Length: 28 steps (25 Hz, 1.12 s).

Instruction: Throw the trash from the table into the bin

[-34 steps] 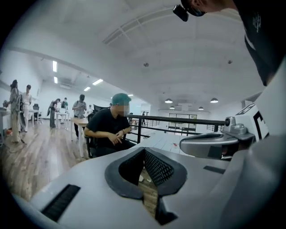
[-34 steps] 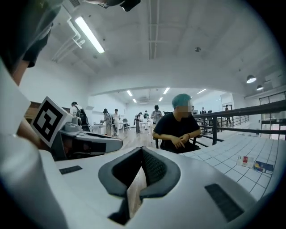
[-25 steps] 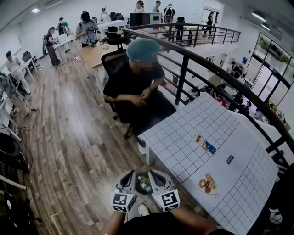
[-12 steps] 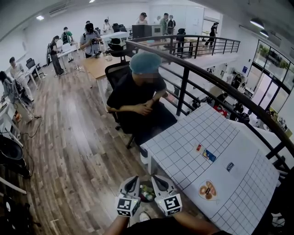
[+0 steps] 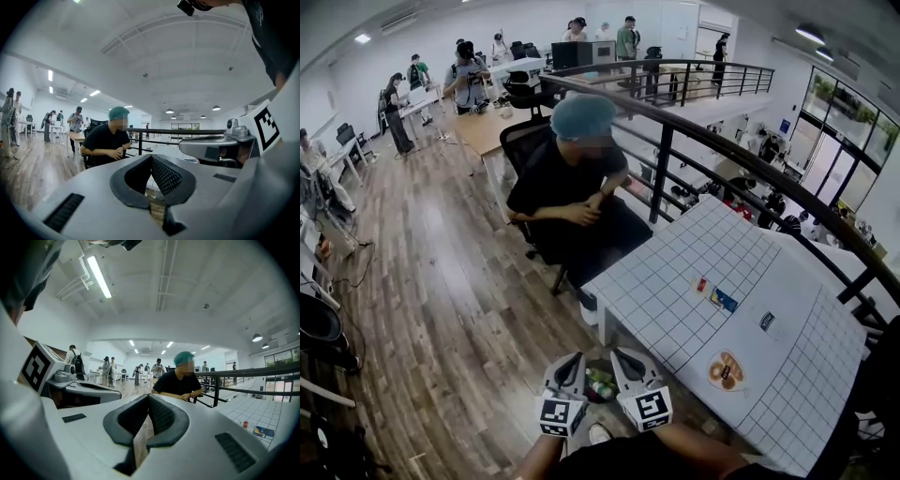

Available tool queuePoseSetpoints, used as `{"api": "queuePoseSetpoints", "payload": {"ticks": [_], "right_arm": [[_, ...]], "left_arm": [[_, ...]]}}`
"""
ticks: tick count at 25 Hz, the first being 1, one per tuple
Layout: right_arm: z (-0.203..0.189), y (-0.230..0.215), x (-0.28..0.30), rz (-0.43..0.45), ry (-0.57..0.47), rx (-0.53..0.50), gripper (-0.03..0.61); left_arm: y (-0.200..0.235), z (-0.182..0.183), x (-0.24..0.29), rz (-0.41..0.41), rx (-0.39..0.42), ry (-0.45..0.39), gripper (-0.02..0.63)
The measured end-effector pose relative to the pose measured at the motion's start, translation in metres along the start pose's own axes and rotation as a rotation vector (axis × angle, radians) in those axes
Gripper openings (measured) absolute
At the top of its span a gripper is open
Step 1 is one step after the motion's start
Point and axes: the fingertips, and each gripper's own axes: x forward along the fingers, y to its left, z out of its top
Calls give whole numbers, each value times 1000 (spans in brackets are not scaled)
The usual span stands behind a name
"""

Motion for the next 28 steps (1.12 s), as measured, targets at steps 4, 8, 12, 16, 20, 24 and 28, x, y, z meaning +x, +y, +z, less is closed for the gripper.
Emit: {"api": "queuePoseSetpoints", "payload": {"ticks": [4,8,12,16,20,24,28], "right_arm": [[-3,-7,-9,-57,19,7,25],[-7,-17,-24,-104,44,-9,25],[-11,-34,-41,-152,61,-8,25],[-16,-59,-65,-214,78,6,25],[-20,-90,-86,-276,85,29,25],[-24,-125,-107,-334,83,49,25],[-27,-156,-121,-357,81,52,25]], "left_arm": [[-8,2,4,-59,4,7,21],[-23,9,13,-122,4,-4,23],[-49,11,27,-190,5,-6,21],[-80,8,44,-261,7,12,21],[-110,7,65,-321,16,31,21],[-142,8,88,-369,26,40,21],[-167,14,113,-394,40,35,21]]}}
